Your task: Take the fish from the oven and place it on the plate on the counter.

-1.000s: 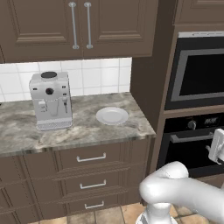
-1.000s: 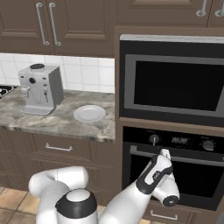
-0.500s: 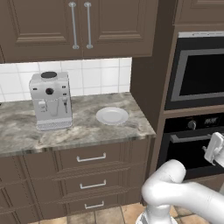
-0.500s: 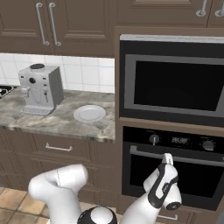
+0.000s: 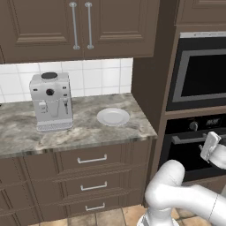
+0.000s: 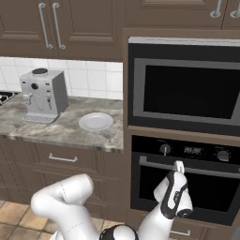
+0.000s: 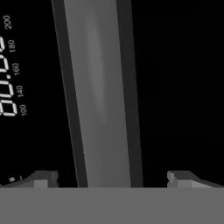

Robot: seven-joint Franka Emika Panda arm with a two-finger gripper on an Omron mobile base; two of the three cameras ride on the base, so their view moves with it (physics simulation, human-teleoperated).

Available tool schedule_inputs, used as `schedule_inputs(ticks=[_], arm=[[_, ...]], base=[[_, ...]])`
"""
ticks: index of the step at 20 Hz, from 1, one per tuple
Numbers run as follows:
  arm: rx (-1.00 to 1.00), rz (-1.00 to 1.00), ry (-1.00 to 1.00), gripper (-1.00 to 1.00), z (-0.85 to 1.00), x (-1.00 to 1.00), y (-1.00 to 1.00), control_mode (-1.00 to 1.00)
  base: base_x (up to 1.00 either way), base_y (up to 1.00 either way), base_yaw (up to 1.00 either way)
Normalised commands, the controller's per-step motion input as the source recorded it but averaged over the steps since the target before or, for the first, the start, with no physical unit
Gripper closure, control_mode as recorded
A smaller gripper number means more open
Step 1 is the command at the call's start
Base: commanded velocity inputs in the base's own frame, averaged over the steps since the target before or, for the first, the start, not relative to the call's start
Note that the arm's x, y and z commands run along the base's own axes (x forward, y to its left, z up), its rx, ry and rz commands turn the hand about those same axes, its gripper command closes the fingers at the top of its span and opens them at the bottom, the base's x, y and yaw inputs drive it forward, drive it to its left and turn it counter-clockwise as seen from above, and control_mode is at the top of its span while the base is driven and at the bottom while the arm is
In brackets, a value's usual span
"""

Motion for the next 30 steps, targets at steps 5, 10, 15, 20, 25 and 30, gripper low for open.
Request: schedule_inputs(ticks=[5,10,15,20,25,30], arm=[[0.0,0.0,0.0,-1.0,-0.18,0.19,-0.1,-1.0],[0.0,0.0,0.0,-1.0,-0.17,0.22,-0.04,-1.0],[0.0,0.0,0.0,1.0,-0.06,0.13,0.0,-1.0],[0.02,0.0,0.03,1.0,-0.1,-0.14,0.0,-1.0],[0.1,0.0,0.1,1.0,-0.29,-0.9,-0.03,-1.0],[0.07,0.0,0.34,1.0,-0.76,-1.0,-0.05,-1.0]], base=[[0.0,0.0,0.0],[0.0,0.0,0.0],[0.0,0.0,0.0],[0.0,0.0,0.0],[0.0,0.0,0.0],[0.0,0.0,0.0]])
